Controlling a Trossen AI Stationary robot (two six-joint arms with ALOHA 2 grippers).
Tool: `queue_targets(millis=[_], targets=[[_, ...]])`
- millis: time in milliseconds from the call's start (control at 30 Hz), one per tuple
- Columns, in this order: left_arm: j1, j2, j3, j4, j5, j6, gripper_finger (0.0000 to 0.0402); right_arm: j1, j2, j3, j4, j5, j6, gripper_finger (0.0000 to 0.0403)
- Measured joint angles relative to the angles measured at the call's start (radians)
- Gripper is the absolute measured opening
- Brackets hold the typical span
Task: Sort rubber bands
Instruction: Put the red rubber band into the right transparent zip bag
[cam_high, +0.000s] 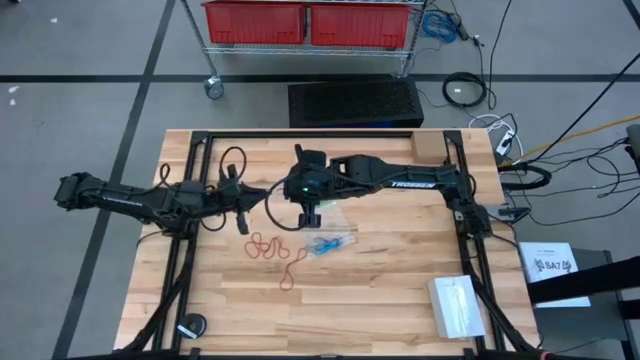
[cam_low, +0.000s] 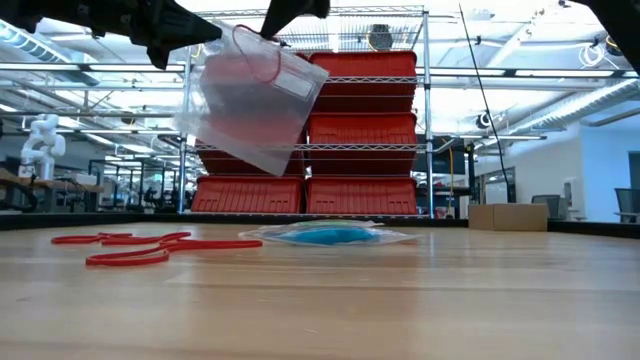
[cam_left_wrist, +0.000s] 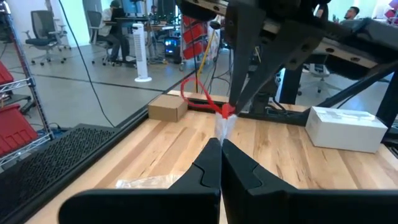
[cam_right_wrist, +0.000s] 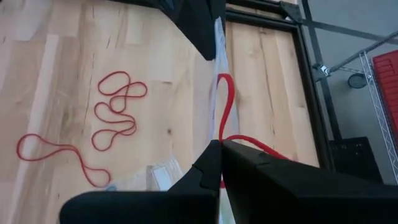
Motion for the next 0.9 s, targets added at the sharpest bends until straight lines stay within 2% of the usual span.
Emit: queue_targets(millis=[400,533,633,767,900], targets=[[0.0,0.0,0.0,0.0,0.0,0.0,0.0,-0.025,0.019,-0.001,0.025,-0.027,-0.003,0.0],[0.0,0.0,0.0,0.001,0.0,-0.001,0.0,-0.025,0.024,-0.001,0.037,-0.118,-0.002,0.0],[0.0,0.0,0.0,0.001,-0.001,-0.001,0.0,-0.024,0.044,0.0,0.049,-0.15,-0.003,0.0001],[0.0,0.0,0.0,0.0,-0.005,-0.001,0.0,-0.024,0.076,0.0,0.055,-0.153,-0.002,0.0014],[0.0,0.0,0.0,0.0,-0.007,-0.002,0.0,-0.025,0.077,-0.001,0.06,-0.148,0.0,0.0043]])
